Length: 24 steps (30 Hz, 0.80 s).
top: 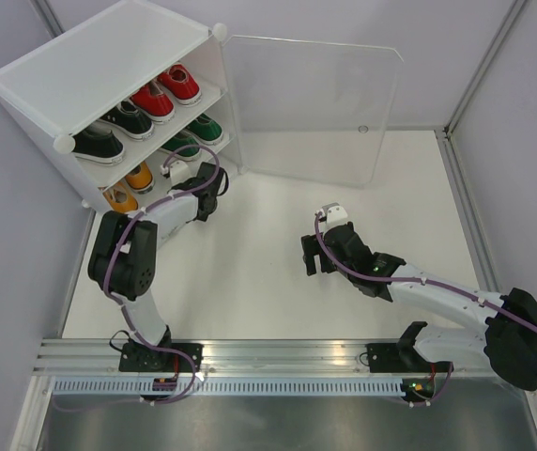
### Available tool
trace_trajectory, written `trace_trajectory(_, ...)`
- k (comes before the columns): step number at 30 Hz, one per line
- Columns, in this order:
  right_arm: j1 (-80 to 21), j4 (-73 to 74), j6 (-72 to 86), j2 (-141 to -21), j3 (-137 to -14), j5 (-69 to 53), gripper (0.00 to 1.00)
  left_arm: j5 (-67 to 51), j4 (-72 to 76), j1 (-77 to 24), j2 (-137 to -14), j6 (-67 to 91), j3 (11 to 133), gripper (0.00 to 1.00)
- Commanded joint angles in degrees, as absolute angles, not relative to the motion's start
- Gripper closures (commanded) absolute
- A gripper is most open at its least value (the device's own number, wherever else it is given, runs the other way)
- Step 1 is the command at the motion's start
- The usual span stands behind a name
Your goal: Place and organize the shoes in the shoe cabinet
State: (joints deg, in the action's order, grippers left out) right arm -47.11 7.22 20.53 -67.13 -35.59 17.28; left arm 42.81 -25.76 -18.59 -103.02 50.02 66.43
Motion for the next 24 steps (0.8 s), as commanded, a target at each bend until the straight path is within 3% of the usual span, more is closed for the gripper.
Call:
trace_trajectory(1,-47.0,5.5,20.0,-66.1,-35.6,16.8,0.09,42.2,-23.8,-20.4,-99.5,49.4,65.2,0.58)
trace_trajectory(2,-47.1,5.5,20.0,-66.0,-35.5,16.8,0.09,42.2,-26.6,-21.3,-98.6,50.0,65.0,0.52)
trace_trajectory(6,-47.0,5.4,20.0,-65.7,-35.4,16.6,0.09,42.5,-36.5,-25.2,-94.6,54.7,64.9,0.45)
trace_trajectory(14,-47.1,5.4,20.2,-63.9,-35.0,16.3,0.09,47.7,-46.2,-26.0,-80.4,55.3,62.9,0.51)
trace_trajectory(24,-47.0,5.1,20.3,-63.5,-34.6,15.3,0.09,52.6,-50.1,-22.3,-74.4,53.3,63.1,0.52)
